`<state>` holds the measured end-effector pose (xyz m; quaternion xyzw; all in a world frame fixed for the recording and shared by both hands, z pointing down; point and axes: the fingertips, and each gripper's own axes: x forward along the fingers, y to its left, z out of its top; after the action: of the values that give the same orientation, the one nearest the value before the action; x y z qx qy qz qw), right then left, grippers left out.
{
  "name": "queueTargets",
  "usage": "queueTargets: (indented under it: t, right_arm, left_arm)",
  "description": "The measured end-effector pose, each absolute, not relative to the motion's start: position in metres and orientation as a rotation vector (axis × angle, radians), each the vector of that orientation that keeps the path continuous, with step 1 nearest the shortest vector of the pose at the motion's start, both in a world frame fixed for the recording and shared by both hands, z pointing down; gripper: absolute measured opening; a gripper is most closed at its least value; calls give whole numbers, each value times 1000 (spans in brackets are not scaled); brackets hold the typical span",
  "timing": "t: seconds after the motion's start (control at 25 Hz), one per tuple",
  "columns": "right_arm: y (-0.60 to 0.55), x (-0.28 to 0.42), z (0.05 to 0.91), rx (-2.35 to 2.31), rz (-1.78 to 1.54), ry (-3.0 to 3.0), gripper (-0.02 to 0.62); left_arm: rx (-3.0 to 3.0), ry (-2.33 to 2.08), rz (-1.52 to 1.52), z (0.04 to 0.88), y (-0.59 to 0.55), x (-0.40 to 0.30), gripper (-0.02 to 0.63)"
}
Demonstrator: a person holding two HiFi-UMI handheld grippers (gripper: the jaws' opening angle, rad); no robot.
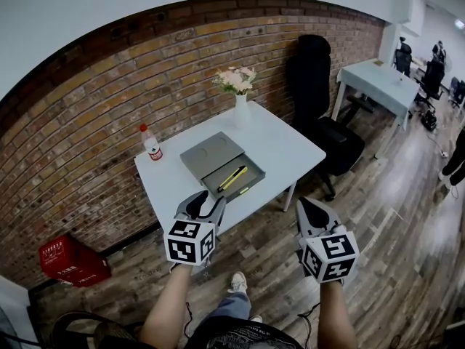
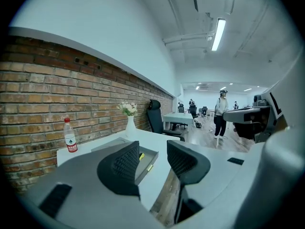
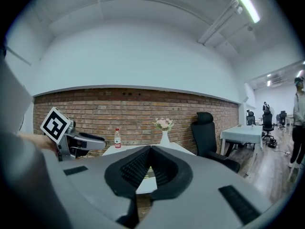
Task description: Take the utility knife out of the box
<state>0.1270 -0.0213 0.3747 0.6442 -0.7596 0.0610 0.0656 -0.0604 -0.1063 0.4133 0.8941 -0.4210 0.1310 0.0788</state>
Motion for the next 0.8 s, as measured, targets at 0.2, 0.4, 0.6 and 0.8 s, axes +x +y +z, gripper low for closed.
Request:
queueTargets:
  t: [0.2,0.4,0.6,0.8]
  right_arm:
    - [-68,136,380,1941,192,-2287,18]
    - [-124,144,377,1936,198,-2283,18]
    - [-180,147,371,1936,199,-2284,18]
    - [-227,138,369,1916,198,-2287,18]
  left_arm:
    - [2680,-1236,424,425,-148,-46,183]
    - [2680,-1210,446,427,-200,-33,183]
    - [2700,-1168,482,429,-247,-22,183]
    - [2701,-1131,501,434,-285,-23,183]
